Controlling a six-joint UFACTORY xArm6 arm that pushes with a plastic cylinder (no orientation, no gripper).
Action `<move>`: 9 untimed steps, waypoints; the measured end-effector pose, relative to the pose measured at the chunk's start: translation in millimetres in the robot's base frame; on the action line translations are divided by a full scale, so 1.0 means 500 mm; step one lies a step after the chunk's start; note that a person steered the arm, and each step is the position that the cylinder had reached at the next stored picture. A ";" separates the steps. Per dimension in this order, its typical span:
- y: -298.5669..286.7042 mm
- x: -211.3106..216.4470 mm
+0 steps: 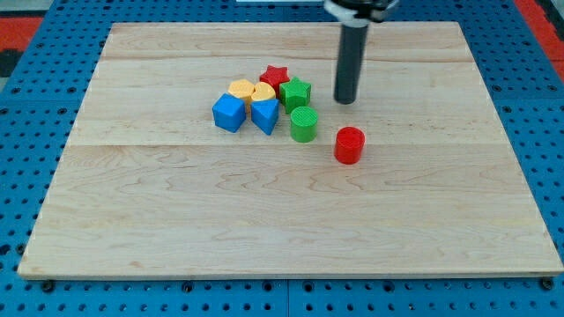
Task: Place the red circle to the bottom right side of the green circle
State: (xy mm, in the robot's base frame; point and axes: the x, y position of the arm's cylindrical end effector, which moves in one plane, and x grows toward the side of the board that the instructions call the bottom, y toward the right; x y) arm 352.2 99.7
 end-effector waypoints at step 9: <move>-0.051 0.081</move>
State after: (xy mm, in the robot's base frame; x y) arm 392.4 74.1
